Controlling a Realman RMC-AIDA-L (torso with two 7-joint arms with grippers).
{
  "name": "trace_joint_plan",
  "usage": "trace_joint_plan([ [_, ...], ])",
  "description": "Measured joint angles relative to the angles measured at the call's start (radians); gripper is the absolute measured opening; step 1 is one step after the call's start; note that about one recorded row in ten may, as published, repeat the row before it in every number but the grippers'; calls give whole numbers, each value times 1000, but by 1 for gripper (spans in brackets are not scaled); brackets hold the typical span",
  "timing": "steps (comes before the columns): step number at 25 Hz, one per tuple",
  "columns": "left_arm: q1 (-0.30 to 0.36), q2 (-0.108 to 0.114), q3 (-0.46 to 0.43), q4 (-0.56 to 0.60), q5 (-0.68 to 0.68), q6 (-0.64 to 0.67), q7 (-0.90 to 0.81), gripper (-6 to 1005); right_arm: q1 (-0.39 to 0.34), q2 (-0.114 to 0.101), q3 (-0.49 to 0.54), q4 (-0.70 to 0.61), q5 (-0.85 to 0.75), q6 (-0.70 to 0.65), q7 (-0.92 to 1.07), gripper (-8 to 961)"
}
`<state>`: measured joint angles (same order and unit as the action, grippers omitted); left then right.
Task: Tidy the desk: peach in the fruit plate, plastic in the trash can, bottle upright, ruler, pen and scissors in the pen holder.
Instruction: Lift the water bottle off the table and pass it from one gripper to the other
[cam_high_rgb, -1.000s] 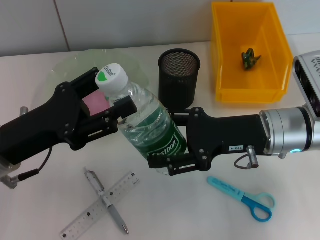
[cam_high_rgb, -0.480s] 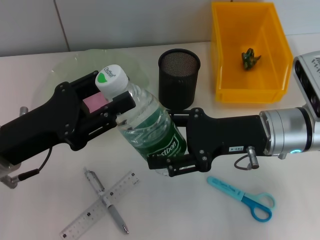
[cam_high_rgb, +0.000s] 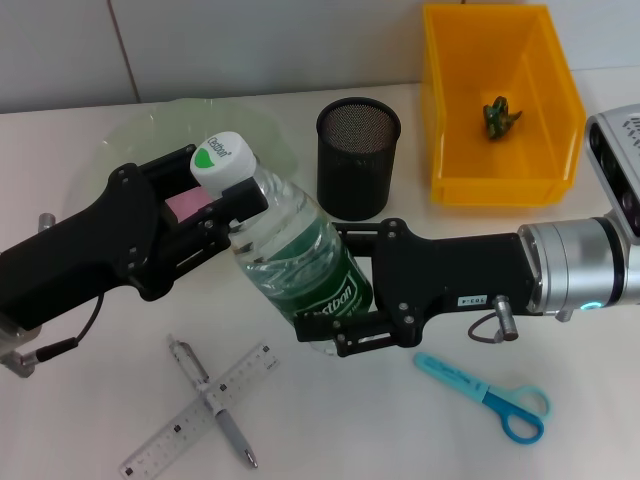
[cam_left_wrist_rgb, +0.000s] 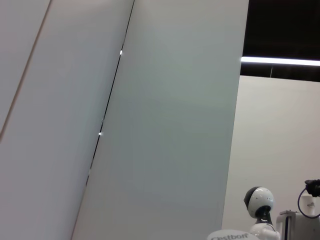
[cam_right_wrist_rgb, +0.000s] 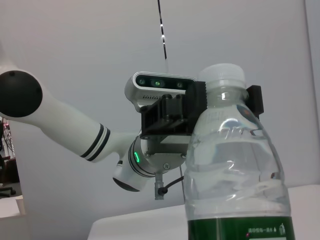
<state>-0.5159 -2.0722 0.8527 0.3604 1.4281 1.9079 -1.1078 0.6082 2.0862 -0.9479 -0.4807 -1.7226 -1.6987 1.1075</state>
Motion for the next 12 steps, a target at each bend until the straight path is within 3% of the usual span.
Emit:
trace_joint_plan([
  [12,1,1,-2,0,-3,2,-19,441,-1,0,0,4,2,-3,9,772],
])
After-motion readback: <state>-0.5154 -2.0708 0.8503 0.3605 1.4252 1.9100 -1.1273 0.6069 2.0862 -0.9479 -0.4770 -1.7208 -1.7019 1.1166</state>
